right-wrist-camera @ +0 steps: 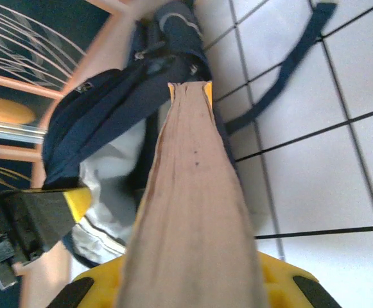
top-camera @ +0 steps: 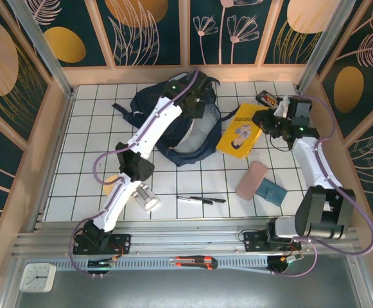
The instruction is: Pack the student bag
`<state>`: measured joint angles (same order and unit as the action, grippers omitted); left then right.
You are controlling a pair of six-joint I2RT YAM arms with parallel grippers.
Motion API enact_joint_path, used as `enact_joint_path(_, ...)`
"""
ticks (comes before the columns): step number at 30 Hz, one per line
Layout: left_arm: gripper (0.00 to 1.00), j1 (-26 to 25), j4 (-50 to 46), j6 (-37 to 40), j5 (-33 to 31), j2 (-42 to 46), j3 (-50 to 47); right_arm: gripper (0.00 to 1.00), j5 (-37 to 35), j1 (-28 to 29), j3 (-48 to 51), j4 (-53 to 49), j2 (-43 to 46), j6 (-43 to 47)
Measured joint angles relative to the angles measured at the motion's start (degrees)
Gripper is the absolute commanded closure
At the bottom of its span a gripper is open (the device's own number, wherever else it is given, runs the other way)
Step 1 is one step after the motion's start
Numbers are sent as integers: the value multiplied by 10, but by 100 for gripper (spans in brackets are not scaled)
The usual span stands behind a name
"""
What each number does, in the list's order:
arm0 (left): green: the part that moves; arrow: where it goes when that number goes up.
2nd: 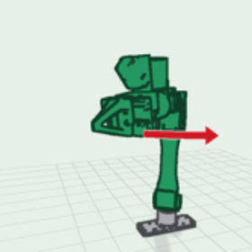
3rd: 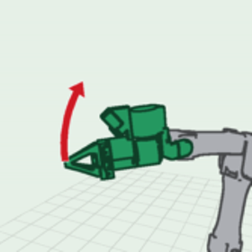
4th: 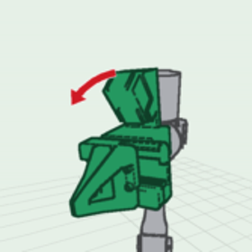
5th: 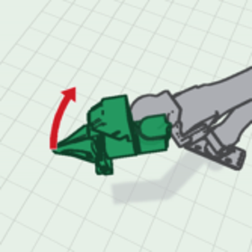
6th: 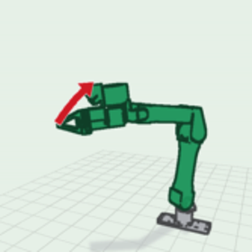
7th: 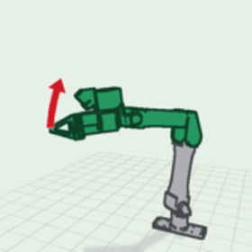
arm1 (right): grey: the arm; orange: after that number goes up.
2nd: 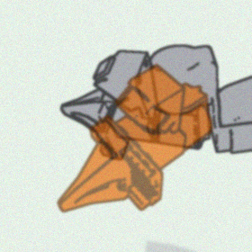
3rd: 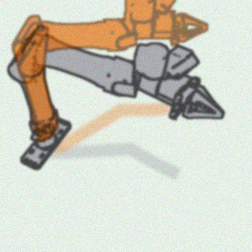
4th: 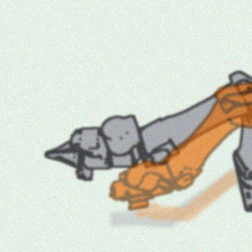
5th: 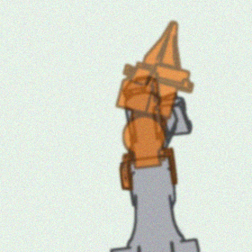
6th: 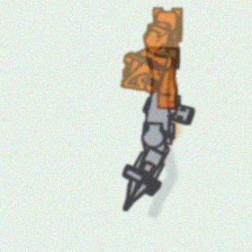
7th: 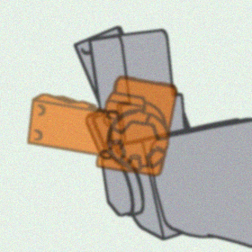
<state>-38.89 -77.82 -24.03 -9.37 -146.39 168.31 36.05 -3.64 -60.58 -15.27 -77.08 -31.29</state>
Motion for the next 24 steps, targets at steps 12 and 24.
enact_joint_path(12, 100, 3, -37, -1, -31, 93, -52, 100, -67, 156, 128, 240, -14, -296)
enact_joint_path(24, 100, 2, -36, -1, -20, 94, -68, 100, -249, 260, 141, 495, -178, -427)
